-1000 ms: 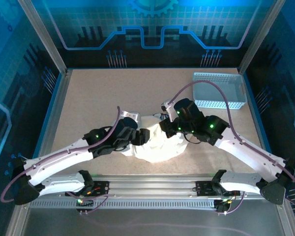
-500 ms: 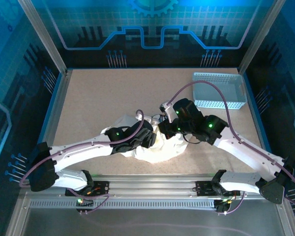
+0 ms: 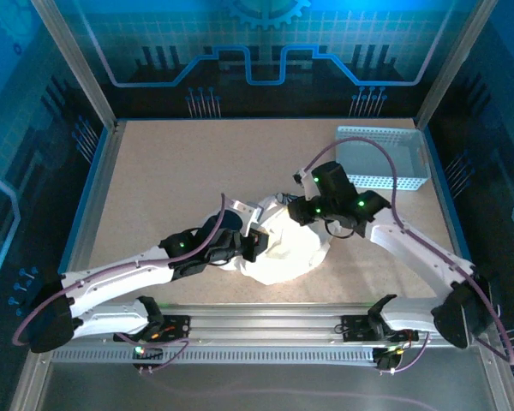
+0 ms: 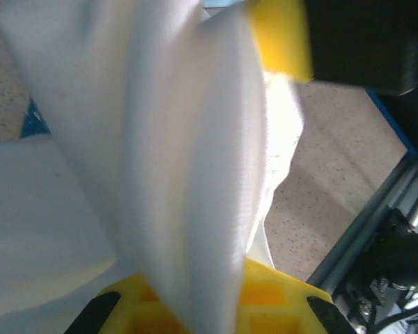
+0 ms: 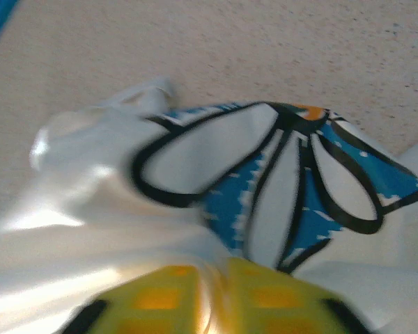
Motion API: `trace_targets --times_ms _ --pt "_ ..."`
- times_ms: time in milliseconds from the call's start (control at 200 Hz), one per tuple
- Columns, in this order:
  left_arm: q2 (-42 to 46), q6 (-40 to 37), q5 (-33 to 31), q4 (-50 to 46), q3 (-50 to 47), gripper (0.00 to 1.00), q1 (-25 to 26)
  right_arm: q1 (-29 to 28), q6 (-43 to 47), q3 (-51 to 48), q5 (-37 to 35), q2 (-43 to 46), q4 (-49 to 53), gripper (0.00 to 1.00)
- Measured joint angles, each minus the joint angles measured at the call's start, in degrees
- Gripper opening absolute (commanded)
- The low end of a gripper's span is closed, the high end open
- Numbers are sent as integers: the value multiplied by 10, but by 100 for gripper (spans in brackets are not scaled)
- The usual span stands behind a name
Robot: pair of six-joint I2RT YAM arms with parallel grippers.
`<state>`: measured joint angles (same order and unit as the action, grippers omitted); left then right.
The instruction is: Fold the inside-out t-shirt
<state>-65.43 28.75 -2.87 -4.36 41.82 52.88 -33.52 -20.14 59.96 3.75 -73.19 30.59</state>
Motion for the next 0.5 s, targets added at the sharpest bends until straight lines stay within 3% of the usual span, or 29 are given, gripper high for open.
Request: trace_targets --times_ms 75,175,270,375,500 --pt "0 13 24 17 -15 0 -13 2 -3 -4 -33 -16 0 48" --pt "-2 32 55 43 -30 0 -33 -7 -8 -26 -69 5 3 52" --pt "-2 54 79 75 -47 0 -55 -44 -14 -53 -98 70 17 48" --pt "-2 71 101 100 -63 0 -76 -92 -31 -67 -90 130 19 44" --pt "-2 79 116 113 -65 0 -83 -118 -59 -118 -41 142 -30 45"
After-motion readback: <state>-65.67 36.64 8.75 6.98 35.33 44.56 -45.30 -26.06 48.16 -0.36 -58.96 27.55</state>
